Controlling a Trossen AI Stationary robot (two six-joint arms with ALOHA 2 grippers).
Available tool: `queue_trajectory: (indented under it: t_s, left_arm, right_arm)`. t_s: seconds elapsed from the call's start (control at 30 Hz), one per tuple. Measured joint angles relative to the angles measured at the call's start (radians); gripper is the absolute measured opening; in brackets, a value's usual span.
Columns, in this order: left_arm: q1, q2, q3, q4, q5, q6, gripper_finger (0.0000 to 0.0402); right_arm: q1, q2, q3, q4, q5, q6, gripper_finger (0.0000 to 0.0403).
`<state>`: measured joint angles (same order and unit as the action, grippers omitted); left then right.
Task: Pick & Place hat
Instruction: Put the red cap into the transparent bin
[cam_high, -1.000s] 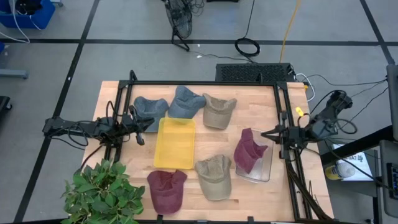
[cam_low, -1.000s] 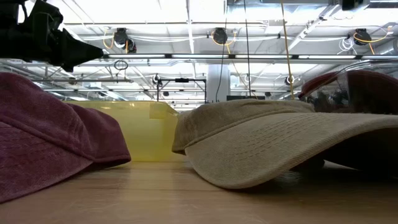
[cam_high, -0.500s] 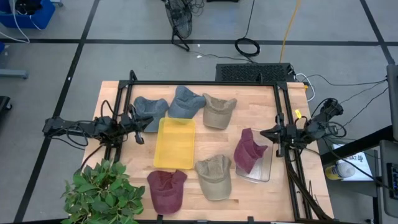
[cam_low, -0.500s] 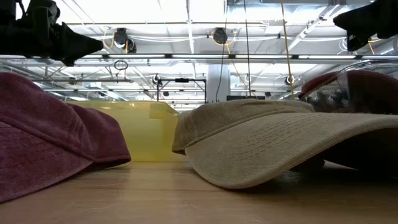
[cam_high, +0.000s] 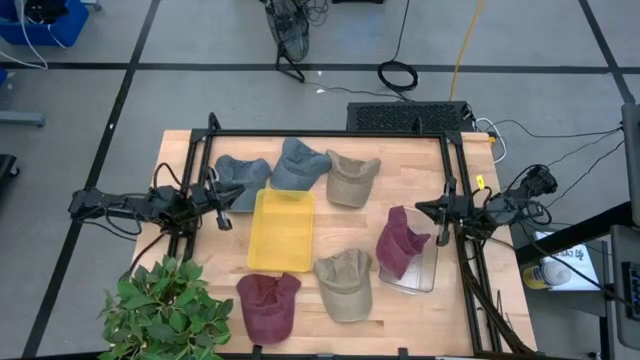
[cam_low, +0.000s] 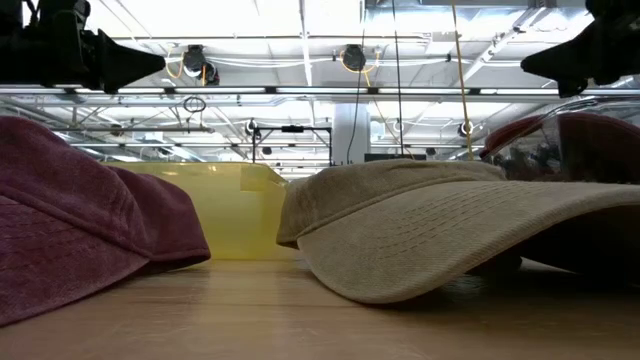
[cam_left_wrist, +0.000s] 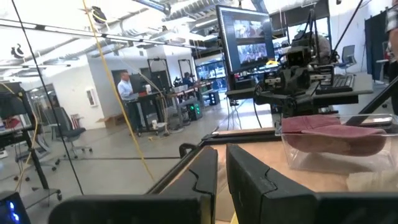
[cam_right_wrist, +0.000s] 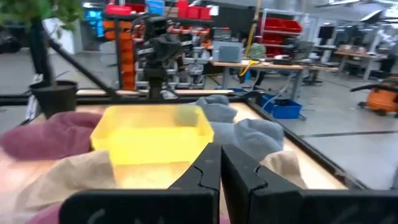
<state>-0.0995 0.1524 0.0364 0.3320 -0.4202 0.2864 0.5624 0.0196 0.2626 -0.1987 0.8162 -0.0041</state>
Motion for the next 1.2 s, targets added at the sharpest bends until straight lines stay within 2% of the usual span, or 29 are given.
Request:
queue_trajectory:
  t_s: [0.2, 0.3, 0.4, 0.57, 0.7, 0.83, 0.93, 1.2]
  left_arm:
    - [0.000, 0.000, 0.000, 0.013, 0.000, 0.000, 0.0042]
    - [0.000, 0.000, 0.000, 0.011, 0.000, -0.001, 0.0042]
    - [0.000, 0.000, 0.000, 0.004, 0.014, -0.004, 0.0042]
    - [0.000, 0.008, 0.000, -0.025, 0.128, -0.003, 0.0042]
    - [0.000, 0.053, 0.000, -0.006, 0.207, -0.014, 0.0042]
    - [-0.001, 0.127, 0.012, 0.033, 0.210, -0.096, 0.0042]
    - [-0.011, 0.218, 0.069, 0.019, 0.210, -0.174, 0.0042]
    - [-0.060, 0.579, 0.370, -0.144, 0.202, -0.305, 0.0042]
  right_arm:
    - [-0.080, 0.000, -0.023, 0.017, -0.004, 0.043, 0.0000]
    - [-0.100, 0.001, -0.081, 0.061, -0.008, -0.019, 0.0000]
    - [-0.106, 0.000, -0.146, 0.177, -0.008, -0.102, 0.0000]
    - [-0.106, -0.001, -0.240, 0.433, -0.074, -0.296, 0.0000]
    - [-0.106, 0.002, -0.243, 0.481, -0.077, -0.350, 0.0000]
    - [-0.106, 0.002, -0.244, 0.525, -0.055, -0.437, 0.0000]
    - [-0.106, 0.001, -0.244, 0.532, -0.056, -0.471, 0.0000]
    - [-0.106, 0.001, -0.246, 0.544, -0.057, -0.550, 0.0000]
